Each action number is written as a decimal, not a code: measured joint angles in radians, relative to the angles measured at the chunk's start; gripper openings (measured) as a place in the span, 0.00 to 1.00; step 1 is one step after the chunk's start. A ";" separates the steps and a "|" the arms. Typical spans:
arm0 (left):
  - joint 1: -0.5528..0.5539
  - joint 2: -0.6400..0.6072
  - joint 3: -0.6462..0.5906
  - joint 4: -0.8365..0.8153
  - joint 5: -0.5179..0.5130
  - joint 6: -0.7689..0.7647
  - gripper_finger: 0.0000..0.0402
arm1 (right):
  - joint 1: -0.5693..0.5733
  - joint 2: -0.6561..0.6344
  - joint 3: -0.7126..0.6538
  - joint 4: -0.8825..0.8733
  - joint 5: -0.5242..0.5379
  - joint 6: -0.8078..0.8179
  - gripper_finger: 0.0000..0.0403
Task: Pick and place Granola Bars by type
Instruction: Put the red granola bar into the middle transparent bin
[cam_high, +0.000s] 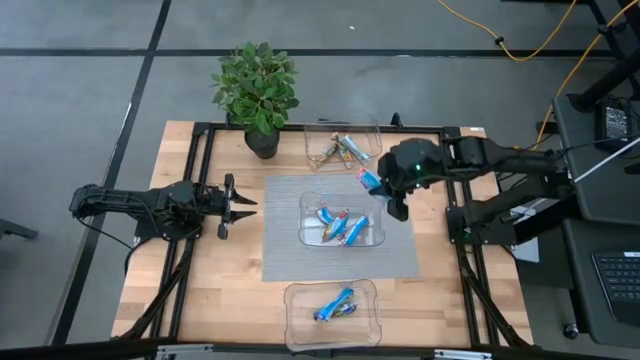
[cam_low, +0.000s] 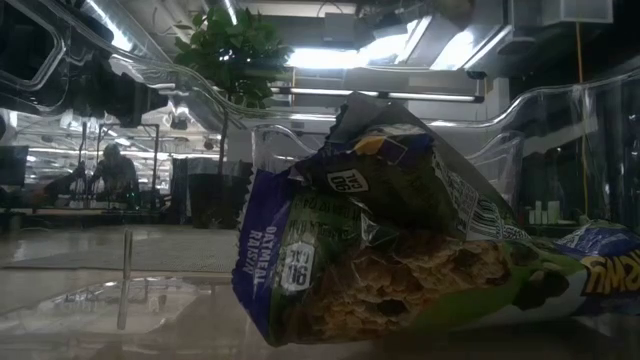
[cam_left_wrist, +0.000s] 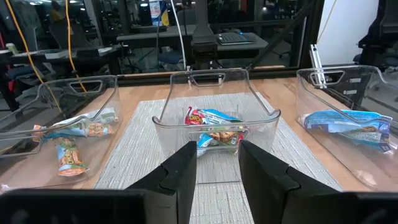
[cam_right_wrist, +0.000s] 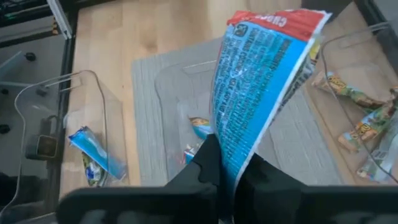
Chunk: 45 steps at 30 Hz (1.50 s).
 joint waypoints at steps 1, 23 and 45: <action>0.000 0.000 0.000 0.000 0.000 0.000 0.28 | -0.018 0.001 0.000 0.000 -0.016 -0.013 0.03; 0.000 0.000 0.000 0.000 0.000 0.000 0.28 | -0.183 0.213 0.000 0.045 -0.198 -0.227 0.05; 0.000 0.000 0.000 0.000 0.000 0.000 0.28 | -0.138 0.466 -0.001 0.241 -0.280 -0.285 0.05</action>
